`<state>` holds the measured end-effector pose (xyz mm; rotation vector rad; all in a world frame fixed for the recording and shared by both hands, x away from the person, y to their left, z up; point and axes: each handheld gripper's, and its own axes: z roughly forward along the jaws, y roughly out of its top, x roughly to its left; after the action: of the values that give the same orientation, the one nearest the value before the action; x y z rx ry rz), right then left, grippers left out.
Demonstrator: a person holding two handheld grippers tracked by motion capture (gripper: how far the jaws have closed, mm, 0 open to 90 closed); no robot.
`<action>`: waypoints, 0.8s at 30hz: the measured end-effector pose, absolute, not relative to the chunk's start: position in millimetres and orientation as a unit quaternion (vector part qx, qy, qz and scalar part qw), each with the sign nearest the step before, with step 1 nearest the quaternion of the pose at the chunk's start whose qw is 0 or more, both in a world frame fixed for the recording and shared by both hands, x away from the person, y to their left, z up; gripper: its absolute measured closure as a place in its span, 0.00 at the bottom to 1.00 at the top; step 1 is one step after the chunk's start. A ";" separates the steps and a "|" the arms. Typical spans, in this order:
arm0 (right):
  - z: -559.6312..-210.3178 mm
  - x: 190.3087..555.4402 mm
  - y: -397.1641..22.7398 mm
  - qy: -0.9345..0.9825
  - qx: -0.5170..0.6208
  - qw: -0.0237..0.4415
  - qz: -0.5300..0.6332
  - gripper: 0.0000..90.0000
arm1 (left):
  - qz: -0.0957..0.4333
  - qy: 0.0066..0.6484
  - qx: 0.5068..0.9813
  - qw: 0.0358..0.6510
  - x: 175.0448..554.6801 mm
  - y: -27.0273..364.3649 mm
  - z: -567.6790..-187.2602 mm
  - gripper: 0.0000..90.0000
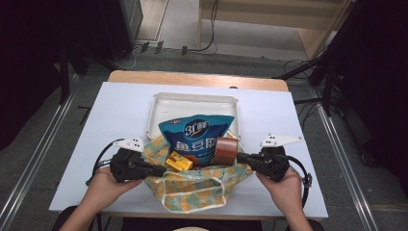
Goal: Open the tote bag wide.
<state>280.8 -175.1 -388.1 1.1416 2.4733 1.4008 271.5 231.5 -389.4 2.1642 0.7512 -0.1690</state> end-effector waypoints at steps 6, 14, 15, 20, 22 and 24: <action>-395.5 280.3 -175.1 0.805 0.374 0.037 0.458 1.00 | -0.062 0.319 0.849 0.416 276.8 242.3 -400.5 0.96; -407.7 279.3 -172.3 0.810 0.377 0.043 0.448 1.00 | -0.062 0.333 0.845 0.414 285.2 246.1 -414.1 0.95; -408.7 279.0 -171.6 0.811 0.377 0.046 0.445 1.00 | -0.062 0.332 0.845 0.414 285.9 245.1 -415.3 0.95; -416.4 280.0 -171.1 0.810 0.380 0.045 0.443 1.00 | -0.065 0.332 0.848 0.408 289.0 243.7 -419.9 0.95; -419.7 280.6 -170.9 0.811 0.381 0.043 0.441 1.00 | -0.070 0.335 0.847 0.407 291.9 242.3 -424.0 0.95; -422.7 281.5 -170.6 0.813 0.382 0.044 0.438 1.00 | -0.071 0.335 0.848 0.403 293.8 240.3 -427.2 0.95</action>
<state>281.5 -170.6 -422.7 1.1675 2.4836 1.3374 293.8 240.3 -427.2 2.1430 0.8463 -0.1803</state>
